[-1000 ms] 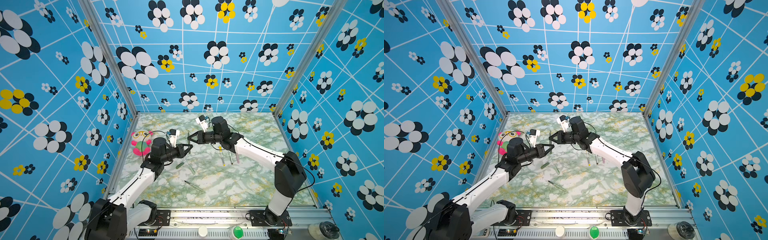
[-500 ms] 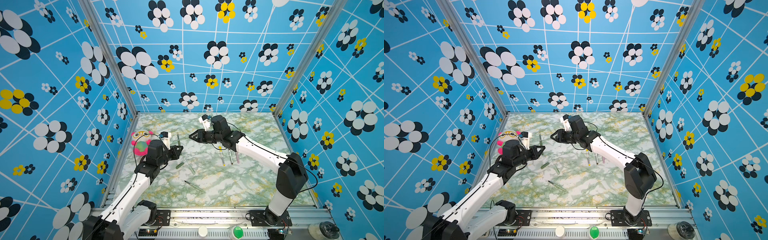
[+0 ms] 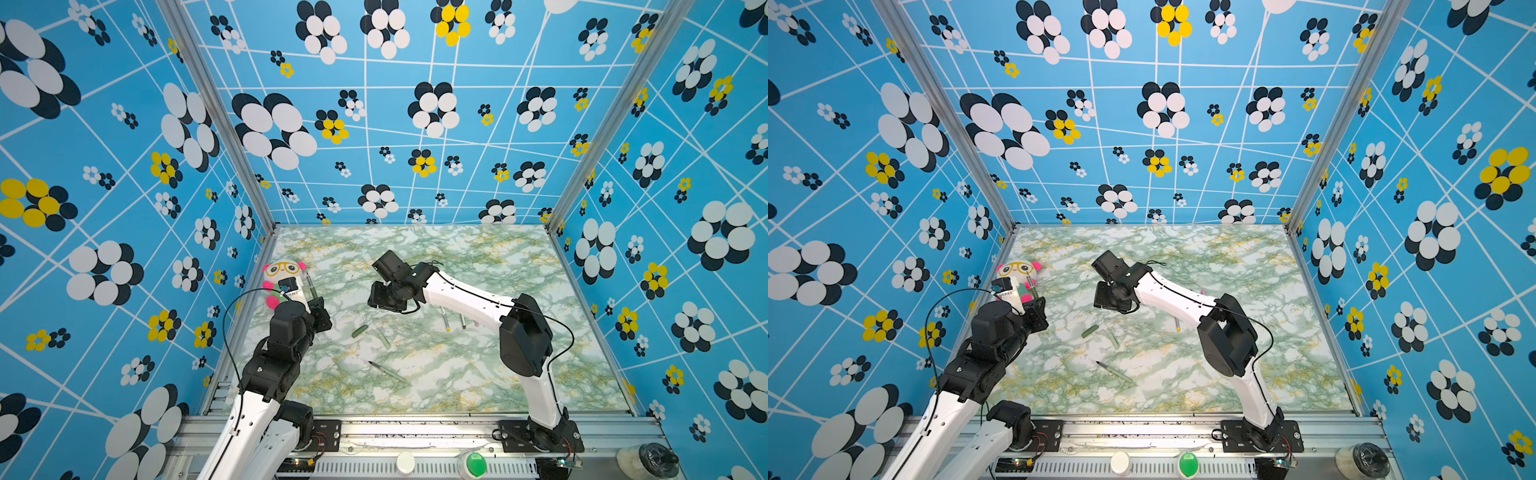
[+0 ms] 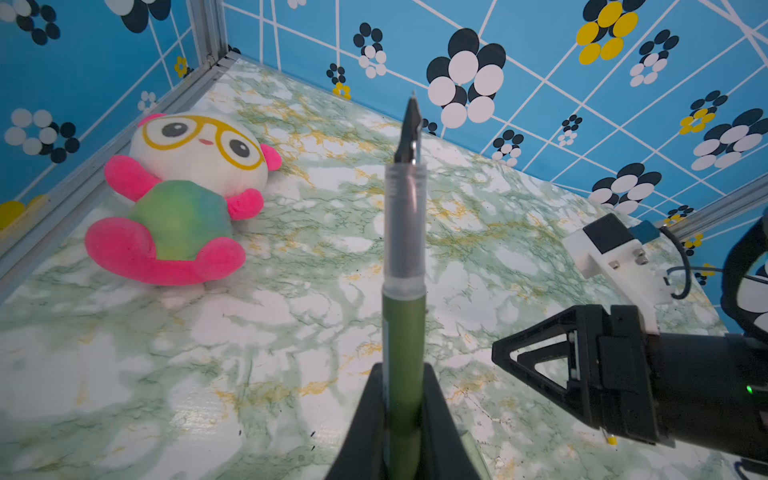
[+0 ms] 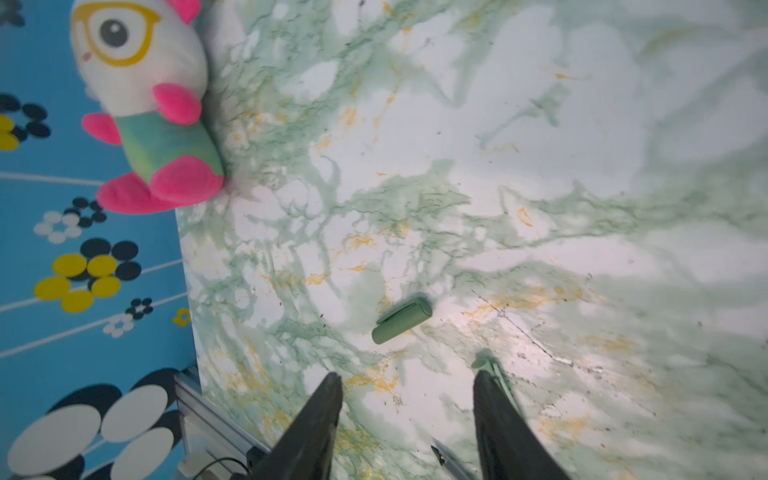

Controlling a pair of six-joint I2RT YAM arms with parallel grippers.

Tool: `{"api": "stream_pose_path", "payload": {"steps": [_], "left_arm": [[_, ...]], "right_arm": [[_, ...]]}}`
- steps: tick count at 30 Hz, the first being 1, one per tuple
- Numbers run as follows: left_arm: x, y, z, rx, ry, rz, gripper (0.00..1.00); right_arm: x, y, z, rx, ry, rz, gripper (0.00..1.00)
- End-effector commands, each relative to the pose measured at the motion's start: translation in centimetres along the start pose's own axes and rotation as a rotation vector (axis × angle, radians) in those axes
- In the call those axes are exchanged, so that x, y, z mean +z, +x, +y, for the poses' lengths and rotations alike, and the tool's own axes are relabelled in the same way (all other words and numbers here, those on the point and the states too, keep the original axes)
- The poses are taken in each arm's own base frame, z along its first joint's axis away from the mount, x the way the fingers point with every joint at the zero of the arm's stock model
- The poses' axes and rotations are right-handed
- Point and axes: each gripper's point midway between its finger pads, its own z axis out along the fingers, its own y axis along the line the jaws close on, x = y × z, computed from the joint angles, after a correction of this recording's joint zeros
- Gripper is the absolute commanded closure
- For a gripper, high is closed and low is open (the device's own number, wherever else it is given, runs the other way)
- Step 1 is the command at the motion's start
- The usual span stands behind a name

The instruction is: Insert the pens into the pen caps

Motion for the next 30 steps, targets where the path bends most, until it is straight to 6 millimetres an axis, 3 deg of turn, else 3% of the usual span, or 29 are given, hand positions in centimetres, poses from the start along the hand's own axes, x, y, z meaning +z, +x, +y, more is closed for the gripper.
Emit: {"api": "stream_pose_path", "payload": {"steps": [1,3,8,18,30], "left_arm": [[-0.4,0.0,0.5,0.061,-0.022,0.007,1.00],[-0.6,0.4,0.0,0.062,0.012,0.013,1.00],[-1.2,1.7,-0.6,0.064,0.070,0.043,1.00],[-2.1,2.4,-0.8,0.067,0.094,0.044,1.00],[-2.2,3.0,-0.8,0.054,0.105,0.052,1.00]], "right_arm": [[-0.1,0.3,-0.1,0.212,0.050,0.002,0.47],[0.2,1.4,0.8,0.243,0.067,0.014,0.47],[3.6,4.6,0.9,0.311,0.141,0.089,0.47],[7.3,7.4,1.1,0.362,0.185,0.181,0.49],[9.8,7.2,0.1,0.361,0.224,0.196,0.62]]}}
